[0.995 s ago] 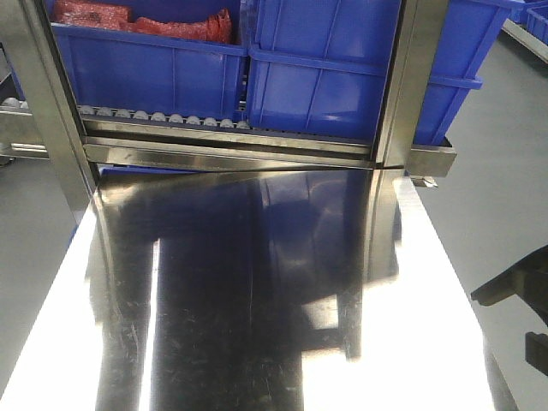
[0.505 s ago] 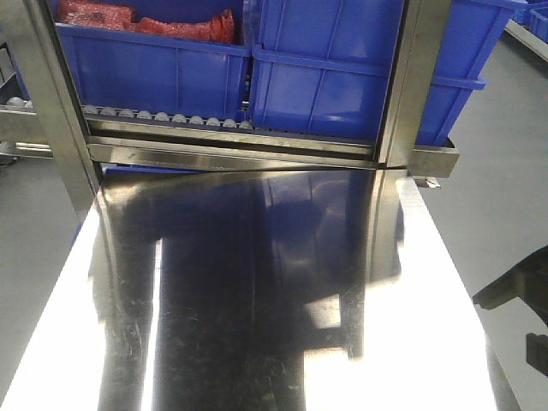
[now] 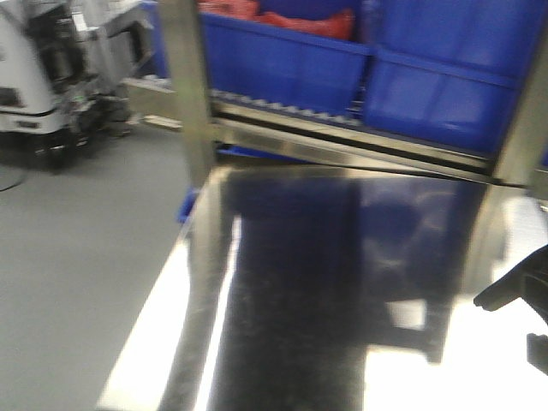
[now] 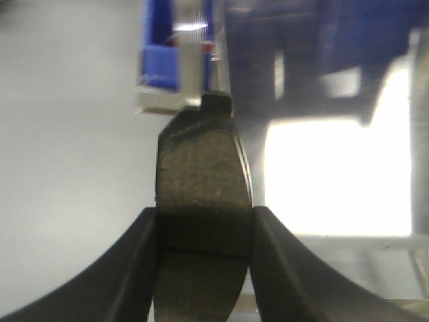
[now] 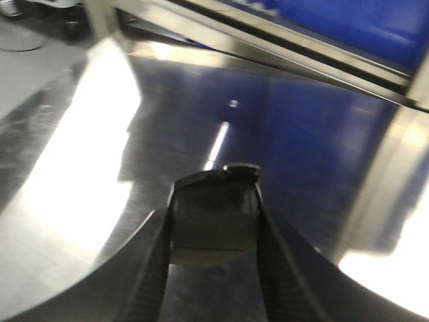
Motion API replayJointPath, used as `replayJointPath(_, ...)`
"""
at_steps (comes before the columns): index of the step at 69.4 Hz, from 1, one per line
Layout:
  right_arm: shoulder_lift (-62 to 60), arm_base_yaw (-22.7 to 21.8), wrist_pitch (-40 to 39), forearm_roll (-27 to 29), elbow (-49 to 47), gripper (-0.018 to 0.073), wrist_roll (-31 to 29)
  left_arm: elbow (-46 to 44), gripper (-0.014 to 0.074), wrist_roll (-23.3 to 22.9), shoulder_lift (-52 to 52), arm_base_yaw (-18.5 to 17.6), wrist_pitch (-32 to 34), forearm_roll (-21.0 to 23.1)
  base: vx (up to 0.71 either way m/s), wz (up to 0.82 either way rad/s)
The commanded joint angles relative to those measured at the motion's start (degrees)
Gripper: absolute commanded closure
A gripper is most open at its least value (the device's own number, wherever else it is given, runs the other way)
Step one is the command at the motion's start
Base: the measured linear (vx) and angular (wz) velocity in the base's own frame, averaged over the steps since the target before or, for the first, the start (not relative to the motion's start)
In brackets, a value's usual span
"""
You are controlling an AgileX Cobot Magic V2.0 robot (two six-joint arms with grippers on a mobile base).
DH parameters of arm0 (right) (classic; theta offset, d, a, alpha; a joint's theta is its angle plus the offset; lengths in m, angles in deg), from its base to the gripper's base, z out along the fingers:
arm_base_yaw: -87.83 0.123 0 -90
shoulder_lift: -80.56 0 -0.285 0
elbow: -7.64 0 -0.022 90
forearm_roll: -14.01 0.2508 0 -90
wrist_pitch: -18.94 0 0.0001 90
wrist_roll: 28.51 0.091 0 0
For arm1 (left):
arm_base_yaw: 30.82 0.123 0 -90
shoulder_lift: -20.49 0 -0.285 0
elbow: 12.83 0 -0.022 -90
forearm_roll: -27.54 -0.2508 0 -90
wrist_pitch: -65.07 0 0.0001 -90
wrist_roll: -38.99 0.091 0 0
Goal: Move and align brake pads A on conveyor
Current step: 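Turn the base away from the steel table toward the aisle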
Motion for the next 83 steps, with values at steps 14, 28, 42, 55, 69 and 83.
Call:
replayJointPath(14,-0.23,-0.05,-4.64,-0.60,-1.63,0.0563,-0.21,-1.55,0.0603,-0.44,0.38,-0.16,3.84,-0.95,-0.11,0.88)
replayJointPath(28,-0.23,-0.05,-4.64,-0.60,-1.63,0.0563,-0.21,-1.55,0.0603,-0.44,0.38,-0.16,3.73,-0.95,-0.13,0.91)
replayJointPath(42,-0.23,-0.05,-4.64,-0.60,-1.63,0.0563,-0.21,-1.55,0.0603,-0.44,0.38,-0.16,3.73,-0.95,-0.16,0.85)
replayJointPath(55,-0.23,-0.05,-4.64,-0.60,-1.63,0.0563,-0.21,-1.55,0.0603,-0.44,0.38,-0.16,3.73,-0.95,-0.19,0.77)
replayJointPath(69,-0.23,-0.05,-4.64,-0.60,-1.63,0.0563,-0.21,-1.55,0.0603,-0.44,0.38,-0.16,3.54,-0.95,-0.19,0.75)
replayJointPath(83,-0.23,-0.05,-4.64,-0.60,-1.63,0.0563,-0.21,-1.55,0.0603,-0.44,0.38,-0.16,3.54,-0.95,-0.17,0.74)
